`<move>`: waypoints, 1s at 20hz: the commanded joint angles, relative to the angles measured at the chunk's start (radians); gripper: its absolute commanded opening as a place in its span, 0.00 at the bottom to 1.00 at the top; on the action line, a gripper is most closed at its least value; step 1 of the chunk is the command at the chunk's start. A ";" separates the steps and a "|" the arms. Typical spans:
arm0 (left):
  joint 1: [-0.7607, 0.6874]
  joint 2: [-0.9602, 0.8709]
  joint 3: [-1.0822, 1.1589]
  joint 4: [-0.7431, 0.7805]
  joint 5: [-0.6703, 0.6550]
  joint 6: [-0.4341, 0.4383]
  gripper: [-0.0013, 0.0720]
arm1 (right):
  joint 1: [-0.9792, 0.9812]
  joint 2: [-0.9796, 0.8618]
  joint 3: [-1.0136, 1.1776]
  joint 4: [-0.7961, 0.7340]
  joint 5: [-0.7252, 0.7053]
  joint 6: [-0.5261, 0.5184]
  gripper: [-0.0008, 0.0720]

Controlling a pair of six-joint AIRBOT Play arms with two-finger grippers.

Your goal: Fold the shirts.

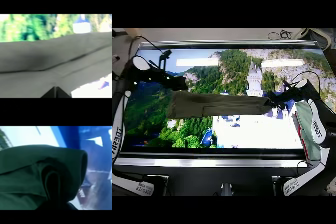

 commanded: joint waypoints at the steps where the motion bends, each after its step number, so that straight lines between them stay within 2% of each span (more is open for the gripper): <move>1: -0.141 -0.035 -0.060 -0.116 0.155 -0.041 0.06 | 0.008 0.138 0.010 0.123 0.064 -0.045 0.04; 4: -0.265 -0.093 -0.133 -0.274 0.307 -0.046 0.06 | 0.015 0.354 0.010 0.123 0.165 -0.029 0.04; 7: -0.375 -0.145 -0.168 -0.328 0.447 -0.113 0.06 | 0.015 0.552 0.010 0.121 0.261 0.038 0.04; 9: -0.446 -0.196 -0.167 -0.439 0.517 -0.123 0.06 | 0.015 0.653 0.010 0.119 0.288 0.085 0.04; 11: -0.521 -0.253 -0.165 -0.603 0.580 -0.100 0.06 | 0.015 0.714 0.010 0.116 0.291 0.130 0.05; 13: -0.556 -0.275 -0.166 -0.697 0.642 -0.015 0.06 | 0.015 0.728 0.010 0.109 0.291 0.144 0.05; 15: -0.524 -0.237 -0.166 -0.674 0.653 0.034 0.05 | 0.015 0.703 0.009 0.095 0.275 0.143 0.05; 17: -0.444 -0.143 -0.166 -0.571 0.650 0.042 0.05 | 0.057 0.637 0.009 0.092 0.214 0.134 0.05; 20: -0.277 0.057 -0.166 -0.400 0.619 0.042 0.05 | 0.233 0.481 0.010 0.108 0.015 0.109 0.05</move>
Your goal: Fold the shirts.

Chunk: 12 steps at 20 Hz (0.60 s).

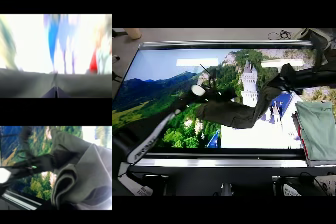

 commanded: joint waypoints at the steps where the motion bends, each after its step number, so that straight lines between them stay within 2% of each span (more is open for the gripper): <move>1: 0.175 0.214 0.000 0.171 -0.029 0.021 0.05 | 0.184 -0.169 0.001 0.042 -0.235 -0.031 0.05; 5: 0.378 0.466 0.000 0.241 -0.108 0.014 0.05 | 0.386 -0.430 0.001 0.265 -0.447 -0.092 0.05; 6: 0.407 0.511 0.000 0.241 -0.127 0.014 0.05 | 0.419 -0.484 0.001 0.305 -0.480 -0.093 0.10; 7: 0.430 0.550 0.000 0.241 -0.146 0.014 0.05 | 0.438 -0.525 0.001 0.365 -0.486 -0.107 0.33; 8: 0.442 0.578 0.000 0.245 -0.164 0.014 0.05 | 0.443 -0.552 0.001 0.449 -0.475 -0.172 0.82; 9: 0.446 0.599 0.000 0.253 -0.185 0.014 0.05 | 0.433 -0.559 0.001 0.504 -0.440 -0.240 0.96; 12: 0.448 0.615 -0.001 0.271 -0.254 0.018 0.05 | 0.331 -0.497 0.001 0.430 -0.286 -0.227 0.98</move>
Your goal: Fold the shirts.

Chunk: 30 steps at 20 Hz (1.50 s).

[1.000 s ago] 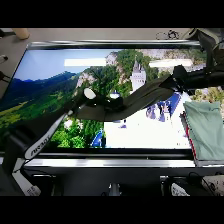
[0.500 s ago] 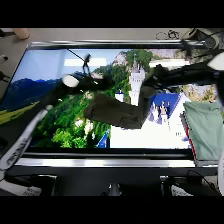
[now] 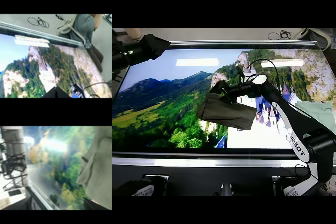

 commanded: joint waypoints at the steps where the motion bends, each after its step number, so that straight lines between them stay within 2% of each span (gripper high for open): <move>1: 0.026 0.047 -0.006 0.045 -0.071 0.003 0.06 | -0.097 0.038 0.001 -0.048 0.150 -0.016 0.98; 3: 0.027 0.047 -0.029 0.065 -0.071 0.003 0.05 | -0.216 0.117 0.001 -0.325 0.248 0.053 0.98; 5: 0.026 0.047 -0.061 0.091 -0.072 0.003 0.06 | -0.314 0.153 -0.015 -0.727 0.397 0.149 0.95; 6: 0.026 0.047 -0.079 0.091 -0.073 0.003 0.06 | -0.343 0.152 -0.056 -0.849 0.454 0.186 0.92; 7: 0.026 0.047 -0.095 0.091 -0.073 0.003 0.06 | -0.363 0.152 -0.132 -0.867 0.458 0.183 0.92; 10: 0.024 0.047 -0.130 0.090 -0.084 0.003 0.06 | -0.362 0.130 -0.338 -0.665 0.287 0.154 0.93; 12: 0.018 0.047 -0.132 0.091 -0.100 0.003 0.06 | -0.343 0.090 -0.370 -0.520 0.198 0.125 0.92; 14: 0.010 0.047 -0.131 0.090 -0.102 0.003 0.06 | -0.315 0.056 -0.371 -0.445 0.156 0.112 0.92; 15: 0.010 0.047 -0.131 0.090 -0.102 0.003 0.06 | -0.301 0.046 -0.371 -0.421 0.135 0.112 0.84; 16: 0.008 0.047 -0.131 0.090 -0.102 0.003 0.06 | -0.288 0.042 -0.371 -0.391 0.112 0.109 0.72; 17: 0.009 0.047 -0.131 0.090 -0.101 0.003 0.06 | -0.280 0.043 -0.368 -0.340 0.099 0.066 0.33; 18: 0.009 0.047 -0.131 0.091 -0.101 0.003 0.06 | -0.281 0.044 -0.354 -0.277 0.111 0.011 0.06; 20: 0.009 0.047 -0.132 0.091 -0.097 0.004 0.06 | -0.324 0.064 -0.272 -0.192 0.166 -0.064 0.04; 22: 0.009 0.047 -0.132 0.091 -0.093 0.005 0.06 | -0.413 0.107 -0.127 -0.208 0.225 -0.061 0.04; 26: 0.010 0.047 -0.132 0.092 -0.093 0.029 0.06 | -0.685 0.179 0.156 -0.411 0.340 0.140 0.04; 30: 0.010 0.046 -0.132 0.091 -0.093 0.033 0.06 | -0.972 0.226 0.272 -0.426 0.523 0.207 0.04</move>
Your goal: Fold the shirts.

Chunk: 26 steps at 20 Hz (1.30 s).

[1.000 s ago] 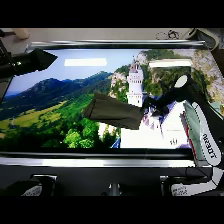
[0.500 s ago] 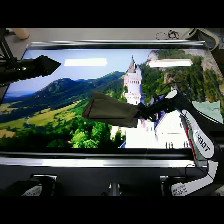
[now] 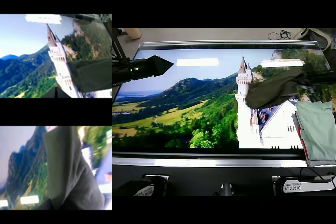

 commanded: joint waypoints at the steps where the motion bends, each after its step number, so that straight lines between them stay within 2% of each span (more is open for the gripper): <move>1: 0.000 0.000 0.000 0.001 0.004 0.015 0.06 | -0.248 0.054 0.106 -0.036 0.161 0.089 0.04; 5: 0.000 0.000 0.000 0.000 0.008 0.016 0.06 | -0.442 0.120 0.106 -0.036 0.281 0.115 0.04; 9: 0.000 0.000 0.000 0.000 0.009 0.035 0.06 | -0.548 0.171 0.106 -0.082 0.418 0.115 0.04; 12: 0.000 -0.002 0.000 0.000 0.010 0.042 0.06 | -0.560 0.219 0.101 -0.280 0.422 0.113 0.04; 15: 0.000 -0.010 -0.001 0.000 0.021 0.042 0.06 | -0.560 0.266 0.010 -0.383 0.423 0.106 0.04; 18: 0.000 -0.033 -0.001 0.000 0.034 0.043 0.06 | -0.560 0.374 -0.313 -0.540 0.425 0.064 0.04; 21: -0.001 -0.033 -0.001 0.000 0.052 0.050 0.06 | -0.560 0.395 -0.484 -0.672 0.414 0.050 0.04; 23: -0.001 -0.033 0.000 0.000 0.052 0.050 0.06 | -0.560 0.394 -0.534 -0.711 0.338 0.037 0.04; 26: 0.000 -0.033 0.000 0.000 0.052 0.050 0.06 | -0.560 0.393 -0.554 -0.737 0.299 0.034 0.04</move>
